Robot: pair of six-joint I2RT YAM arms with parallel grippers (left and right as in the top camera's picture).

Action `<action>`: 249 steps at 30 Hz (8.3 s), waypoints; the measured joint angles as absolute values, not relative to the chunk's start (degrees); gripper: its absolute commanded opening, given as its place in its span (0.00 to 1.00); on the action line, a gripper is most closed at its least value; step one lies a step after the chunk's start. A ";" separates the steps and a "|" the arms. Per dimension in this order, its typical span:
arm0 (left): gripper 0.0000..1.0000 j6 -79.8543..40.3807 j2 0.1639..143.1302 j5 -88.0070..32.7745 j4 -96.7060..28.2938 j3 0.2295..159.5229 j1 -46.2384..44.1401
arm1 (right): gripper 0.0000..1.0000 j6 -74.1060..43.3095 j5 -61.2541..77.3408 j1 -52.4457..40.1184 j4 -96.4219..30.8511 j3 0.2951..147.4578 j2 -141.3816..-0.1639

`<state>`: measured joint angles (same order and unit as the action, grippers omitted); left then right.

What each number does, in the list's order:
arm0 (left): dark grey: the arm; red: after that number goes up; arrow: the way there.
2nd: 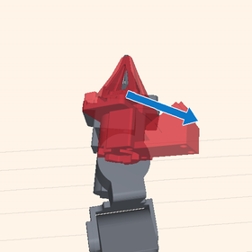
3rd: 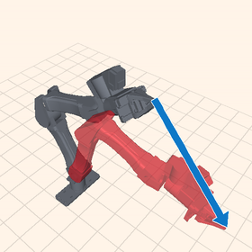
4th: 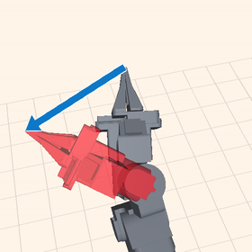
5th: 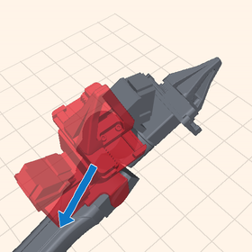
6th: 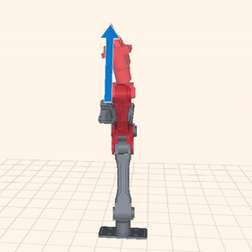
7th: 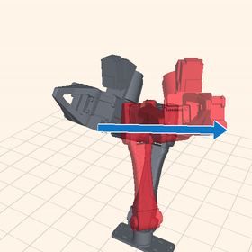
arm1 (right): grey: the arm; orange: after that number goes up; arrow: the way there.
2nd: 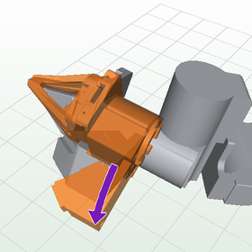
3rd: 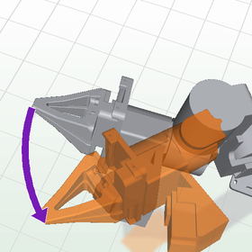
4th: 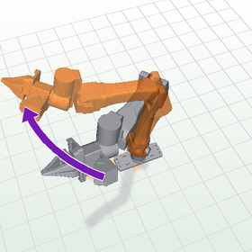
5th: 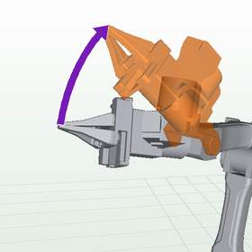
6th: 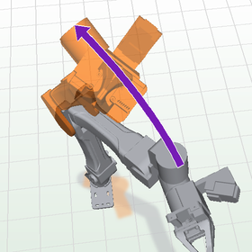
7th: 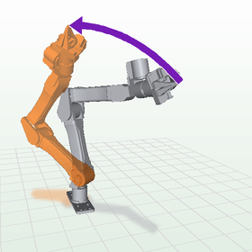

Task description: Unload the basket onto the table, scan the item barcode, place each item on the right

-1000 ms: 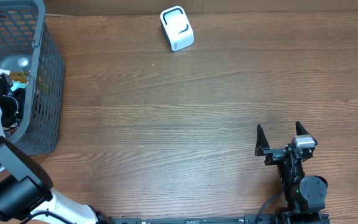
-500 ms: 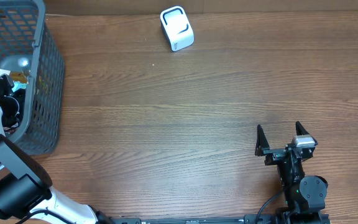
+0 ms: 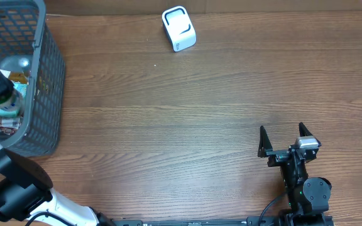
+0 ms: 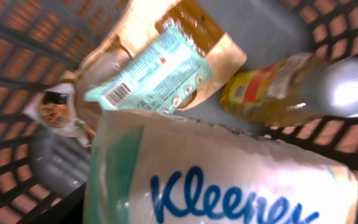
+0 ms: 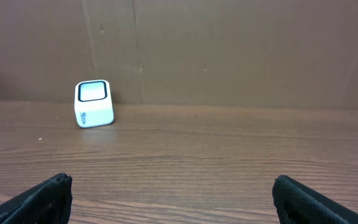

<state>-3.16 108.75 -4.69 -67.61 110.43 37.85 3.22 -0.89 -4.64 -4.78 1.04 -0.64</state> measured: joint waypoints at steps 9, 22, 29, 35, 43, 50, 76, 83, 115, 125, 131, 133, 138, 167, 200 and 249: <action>0.35 -8.34 105.45 -4.71 -74.28 120.38 36.77 | 1.00 3.25 -0.86 -4.64 -4.80 1.04 -0.64; 0.35 -11.05 92.14 -9.98 -76.51 122.32 31.46 | 1.00 3.22 -0.86 -4.64 -4.80 1.04 -0.64; 0.34 -11.11 88.58 -11.27 -80.64 122.78 20.91 | 1.00 3.22 -0.89 -4.64 -4.82 1.04 -0.64; 0.35 -12.56 88.73 -11.40 -83.83 122.83 10.20 | 1.00 3.22 -0.89 -4.64 -4.82 1.04 -0.64; 0.34 -16.88 90.37 -13.06 -82.96 122.83 -2.66 | 1.00 3.22 -0.89 -4.64 -4.80 1.04 -0.64; 0.16 -18.09 94.43 -19.77 -80.84 122.83 -9.91 | 1.00 3.22 -0.89 -4.64 -4.80 1.04 -0.64; 0.34 -24.12 115.57 -9.89 -80.73 122.83 -26.81 | 1.00 3.22 -0.89 -4.64 -4.80 1.04 -0.64; 0.35 -29.69 121.60 -2.63 -78.76 122.83 -33.50 | 1.00 3.22 -0.86 -4.64 -4.82 1.04 -0.64; 0.47 -42.98 132.79 2.26 -69.93 122.83 -42.15 | 1.00 3.22 -0.91 -4.64 -4.78 1.04 -0.64; 0.48 -43.16 132.79 2.26 -69.82 122.67 -43.16 | 1.00 3.22 -0.89 -4.64 -4.78 1.04 -0.64; 0.66 -43.16 132.86 2.26 -68.99 121.03 -43.53 | 1.00 3.22 -0.86 -4.64 -4.78 1.04 -0.62; 0.72 -43.33 133.01 2.26 -68.93 120.97 -43.62 | 1.00 3.22 -0.91 -4.64 -4.78 1.04 -0.64; 0.83 -43.55 133.10 2.26 -68.90 120.97 -43.90 | 1.00 3.22 -0.89 -4.64 -4.80 1.04 -0.62; 0.72 -36.88 126.96 -0.19 -77.69 125.29 -40.47 | 1.00 3.20 -0.86 -4.64 -4.80 1.04 -0.64; 0.04 -36.40 125.49 -3.11 -68.95 114.19 -40.88 | 1.00 3.22 -0.86 -4.64 -4.80 1.04 -0.64; 0.04 -40.77 120.88 27.14 -79.09 92.49 -40.77 | 1.00 3.27 -0.89 -4.64 -4.82 1.04 -0.64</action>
